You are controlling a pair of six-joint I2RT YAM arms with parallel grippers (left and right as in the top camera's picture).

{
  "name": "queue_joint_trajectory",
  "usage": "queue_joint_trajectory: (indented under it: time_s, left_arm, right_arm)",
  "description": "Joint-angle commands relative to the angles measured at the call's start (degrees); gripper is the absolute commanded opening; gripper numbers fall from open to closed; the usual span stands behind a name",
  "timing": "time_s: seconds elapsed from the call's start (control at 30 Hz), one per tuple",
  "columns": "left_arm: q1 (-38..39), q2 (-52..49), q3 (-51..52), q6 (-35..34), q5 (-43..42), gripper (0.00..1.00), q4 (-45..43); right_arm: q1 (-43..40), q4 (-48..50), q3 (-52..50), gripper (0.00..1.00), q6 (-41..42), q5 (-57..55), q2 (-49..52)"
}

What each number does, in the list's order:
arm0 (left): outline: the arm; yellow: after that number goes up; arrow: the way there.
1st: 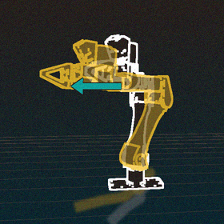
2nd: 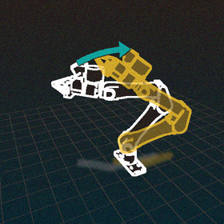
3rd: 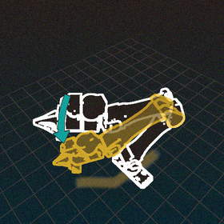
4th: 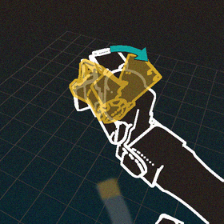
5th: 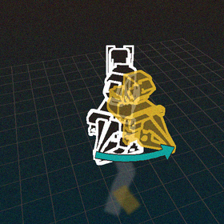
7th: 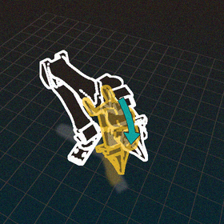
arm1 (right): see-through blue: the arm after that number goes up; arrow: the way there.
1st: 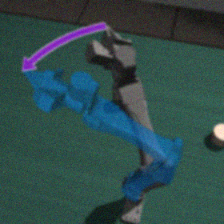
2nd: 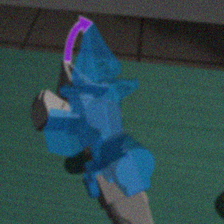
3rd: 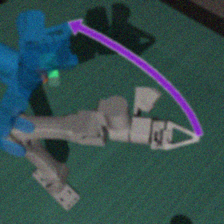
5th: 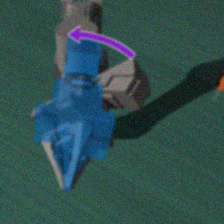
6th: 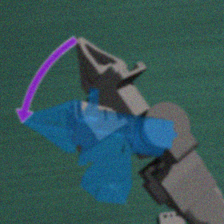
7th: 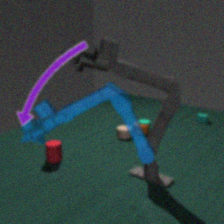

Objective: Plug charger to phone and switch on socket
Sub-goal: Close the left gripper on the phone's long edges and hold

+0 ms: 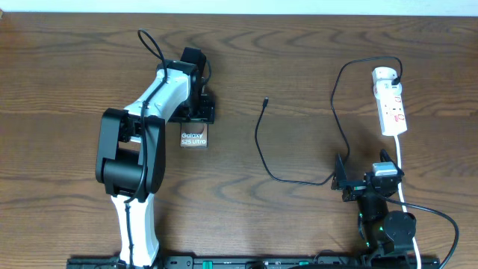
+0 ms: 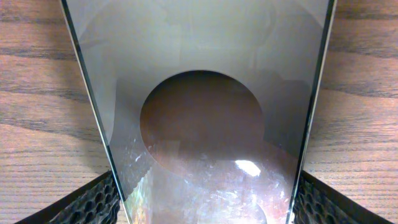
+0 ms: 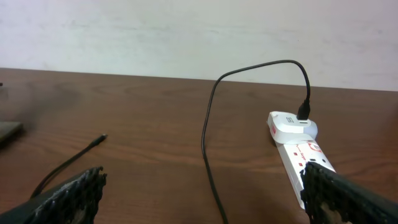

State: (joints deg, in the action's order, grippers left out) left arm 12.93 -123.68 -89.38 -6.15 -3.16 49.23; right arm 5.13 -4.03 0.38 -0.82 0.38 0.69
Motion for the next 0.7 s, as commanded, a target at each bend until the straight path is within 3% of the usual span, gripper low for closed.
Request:
queue_joint_trajectory:
  time_s: [0.0, 0.67]
  left_arm:
    - [0.02, -0.79, 1.22, 0.33, 0.85, 0.81, 0.20]
    - [0.02, -0.79, 1.22, 0.33, 0.83, 0.78, 0.13]
  right_arm:
    - [0.55, -0.26, -0.07, 0.99, -0.07, 0.13, -0.31]
    - [0.55, -0.26, -0.07, 0.99, -0.07, 0.13, -0.31]
